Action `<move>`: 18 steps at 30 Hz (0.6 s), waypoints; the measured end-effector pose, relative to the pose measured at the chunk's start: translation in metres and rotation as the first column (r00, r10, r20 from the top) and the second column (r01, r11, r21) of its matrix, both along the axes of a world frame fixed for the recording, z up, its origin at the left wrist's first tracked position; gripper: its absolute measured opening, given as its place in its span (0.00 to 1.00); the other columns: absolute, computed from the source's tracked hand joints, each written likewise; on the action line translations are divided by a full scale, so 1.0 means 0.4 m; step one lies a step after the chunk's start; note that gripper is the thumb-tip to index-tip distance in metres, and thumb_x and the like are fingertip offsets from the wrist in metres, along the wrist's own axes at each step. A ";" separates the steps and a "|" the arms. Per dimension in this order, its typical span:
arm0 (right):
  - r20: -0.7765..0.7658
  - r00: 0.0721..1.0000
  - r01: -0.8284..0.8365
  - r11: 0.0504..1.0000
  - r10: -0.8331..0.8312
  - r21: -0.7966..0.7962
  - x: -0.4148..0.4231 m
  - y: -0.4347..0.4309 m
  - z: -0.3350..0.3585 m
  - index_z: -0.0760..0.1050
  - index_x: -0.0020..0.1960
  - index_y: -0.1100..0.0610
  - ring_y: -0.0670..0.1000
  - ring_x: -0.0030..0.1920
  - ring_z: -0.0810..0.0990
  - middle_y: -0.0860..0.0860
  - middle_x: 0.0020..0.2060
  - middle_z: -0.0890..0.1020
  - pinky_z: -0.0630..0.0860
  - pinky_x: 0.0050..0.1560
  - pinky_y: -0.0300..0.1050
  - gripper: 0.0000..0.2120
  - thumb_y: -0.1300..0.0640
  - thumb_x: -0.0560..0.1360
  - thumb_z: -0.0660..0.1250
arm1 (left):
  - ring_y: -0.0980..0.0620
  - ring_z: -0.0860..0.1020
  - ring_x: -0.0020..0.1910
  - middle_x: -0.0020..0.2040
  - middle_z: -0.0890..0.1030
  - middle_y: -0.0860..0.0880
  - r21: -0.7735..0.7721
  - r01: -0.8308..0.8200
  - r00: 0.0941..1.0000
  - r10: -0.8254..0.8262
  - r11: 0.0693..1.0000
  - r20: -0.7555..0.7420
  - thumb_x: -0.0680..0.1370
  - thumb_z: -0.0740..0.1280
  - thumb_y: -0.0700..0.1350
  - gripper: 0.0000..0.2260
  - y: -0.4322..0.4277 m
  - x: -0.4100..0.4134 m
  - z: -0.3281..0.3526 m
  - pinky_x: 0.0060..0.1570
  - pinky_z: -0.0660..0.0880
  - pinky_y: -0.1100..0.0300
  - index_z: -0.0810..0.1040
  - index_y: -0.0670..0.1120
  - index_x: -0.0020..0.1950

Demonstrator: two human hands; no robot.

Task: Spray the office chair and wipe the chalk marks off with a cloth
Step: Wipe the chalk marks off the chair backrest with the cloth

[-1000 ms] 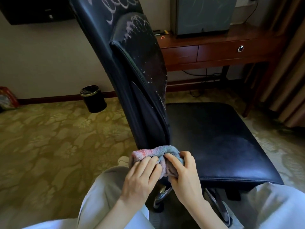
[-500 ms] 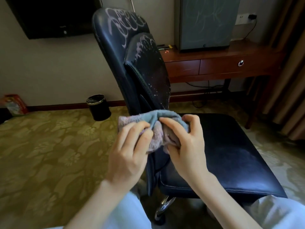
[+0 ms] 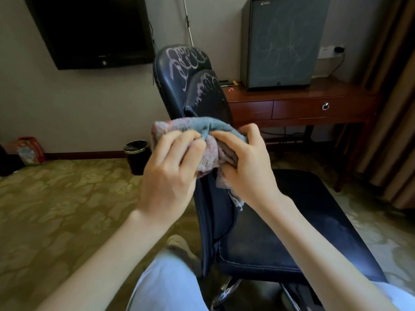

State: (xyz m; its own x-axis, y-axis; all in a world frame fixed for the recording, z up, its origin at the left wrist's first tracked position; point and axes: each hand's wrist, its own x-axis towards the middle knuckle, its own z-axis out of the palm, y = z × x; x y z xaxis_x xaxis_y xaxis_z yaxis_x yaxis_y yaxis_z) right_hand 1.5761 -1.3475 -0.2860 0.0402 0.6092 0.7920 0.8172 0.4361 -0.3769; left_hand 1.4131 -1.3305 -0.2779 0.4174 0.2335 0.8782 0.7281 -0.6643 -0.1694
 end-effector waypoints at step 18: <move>0.191 0.963 0.232 0.950 -0.193 -0.211 -0.022 -0.081 -0.275 0.77 0.61 0.56 0.58 0.49 0.75 0.59 0.53 0.75 0.78 0.33 0.43 0.28 0.63 0.62 0.78 | 0.47 0.76 0.55 0.53 0.81 0.43 -0.211 0.135 0.989 -0.146 0.968 -0.035 0.82 0.53 0.38 0.11 -0.019 -0.020 -0.295 0.50 0.80 0.57 0.75 0.42 0.56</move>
State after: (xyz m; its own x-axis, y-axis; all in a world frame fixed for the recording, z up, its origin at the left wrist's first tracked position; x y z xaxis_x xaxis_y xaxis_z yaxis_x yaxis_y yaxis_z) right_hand 1.5672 -1.3797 -0.3962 0.0687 0.7664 0.6387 0.9407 0.1635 -0.2973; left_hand 1.4050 -1.3381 -0.3960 0.5012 0.3440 0.7940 0.6188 -0.7838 -0.0511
